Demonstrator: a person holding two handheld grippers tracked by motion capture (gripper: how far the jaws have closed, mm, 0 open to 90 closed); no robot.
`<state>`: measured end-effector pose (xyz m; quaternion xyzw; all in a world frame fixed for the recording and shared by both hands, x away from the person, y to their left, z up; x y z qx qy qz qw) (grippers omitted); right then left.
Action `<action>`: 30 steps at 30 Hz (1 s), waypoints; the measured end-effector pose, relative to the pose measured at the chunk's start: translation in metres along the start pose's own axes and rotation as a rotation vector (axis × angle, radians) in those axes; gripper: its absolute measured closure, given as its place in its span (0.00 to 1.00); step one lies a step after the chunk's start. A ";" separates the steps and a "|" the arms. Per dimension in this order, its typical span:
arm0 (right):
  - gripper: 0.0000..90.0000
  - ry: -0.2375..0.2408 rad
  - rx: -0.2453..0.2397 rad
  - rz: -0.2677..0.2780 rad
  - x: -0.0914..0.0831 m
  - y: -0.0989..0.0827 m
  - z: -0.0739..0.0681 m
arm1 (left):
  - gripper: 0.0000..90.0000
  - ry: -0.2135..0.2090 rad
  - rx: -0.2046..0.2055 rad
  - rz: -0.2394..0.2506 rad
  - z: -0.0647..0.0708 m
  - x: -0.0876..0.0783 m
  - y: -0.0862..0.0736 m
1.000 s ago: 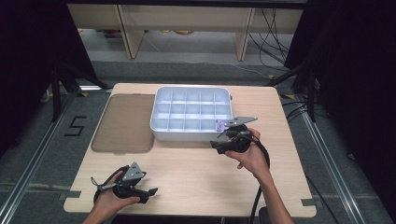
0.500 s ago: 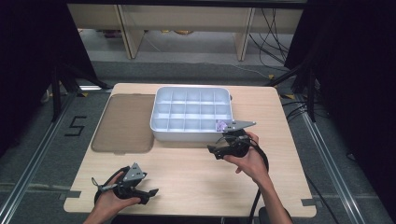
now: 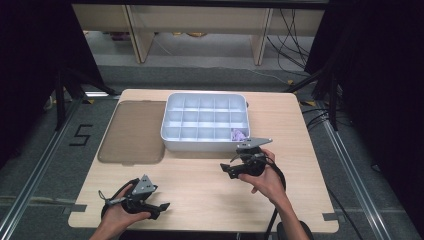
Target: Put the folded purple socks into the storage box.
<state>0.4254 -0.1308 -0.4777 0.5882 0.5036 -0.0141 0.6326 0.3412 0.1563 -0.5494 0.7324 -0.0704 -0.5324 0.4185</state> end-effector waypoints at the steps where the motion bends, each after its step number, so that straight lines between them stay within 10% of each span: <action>1: 0.22 0.000 -0.009 -0.014 0.000 -0.002 0.000 | 0.27 0.005 -0.002 0.003 0.000 0.000 0.000; 30: 0.21 0.054 0.005 -0.015 -0.007 -0.059 -0.018 | 0.27 -0.002 -0.017 0.021 0.003 -0.001 0.003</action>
Point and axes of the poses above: each handheld gripper's, and its own axes: x roughly forward along the jaws, y roughly out of its top, z roughly to its right, the point moved 6 cm from there along x, roughly forward along the jaws, and after that the axes turned 9 degrees about x, right-handed, at the moved point
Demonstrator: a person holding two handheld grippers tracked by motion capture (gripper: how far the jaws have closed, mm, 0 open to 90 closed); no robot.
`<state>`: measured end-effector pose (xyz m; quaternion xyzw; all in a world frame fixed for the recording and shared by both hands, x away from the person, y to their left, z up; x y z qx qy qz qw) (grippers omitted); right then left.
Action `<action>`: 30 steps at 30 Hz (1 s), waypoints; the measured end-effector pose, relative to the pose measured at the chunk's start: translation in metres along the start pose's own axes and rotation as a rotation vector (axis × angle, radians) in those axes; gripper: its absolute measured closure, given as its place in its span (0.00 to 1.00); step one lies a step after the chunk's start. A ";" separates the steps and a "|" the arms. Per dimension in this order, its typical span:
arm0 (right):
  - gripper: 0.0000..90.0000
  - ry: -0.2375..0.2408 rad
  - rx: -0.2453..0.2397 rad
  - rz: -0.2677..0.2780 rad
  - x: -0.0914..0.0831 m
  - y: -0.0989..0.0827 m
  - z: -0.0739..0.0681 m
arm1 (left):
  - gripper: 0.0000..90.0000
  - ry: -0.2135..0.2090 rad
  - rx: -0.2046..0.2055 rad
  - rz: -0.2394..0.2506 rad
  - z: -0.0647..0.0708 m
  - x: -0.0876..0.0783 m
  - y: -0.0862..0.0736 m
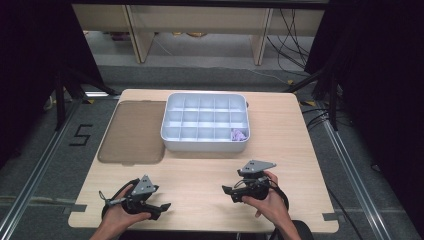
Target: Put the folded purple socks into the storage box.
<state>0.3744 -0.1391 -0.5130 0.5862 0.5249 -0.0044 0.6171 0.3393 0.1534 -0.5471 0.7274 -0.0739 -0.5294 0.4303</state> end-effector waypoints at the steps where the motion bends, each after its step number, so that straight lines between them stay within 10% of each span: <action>1: 0.21 -0.002 0.002 -0.007 -0.001 -0.002 0.000 | 0.27 0.000 0.000 0.000 0.000 0.000 0.000; 30: 0.20 0.017 -0.075 -0.115 0.011 -0.027 -0.016 | 0.26 -0.006 0.012 0.002 0.001 0.001 0.000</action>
Point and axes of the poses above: each handheld gripper's, and its own axes: x roughly forward along the jaws, y roughly out of its top, z roughly to its right, the point moved 6 cm from there along x, roughly forward along the jaws, and after that the axes turned 9 degrees about x, right-handed, at the moved point
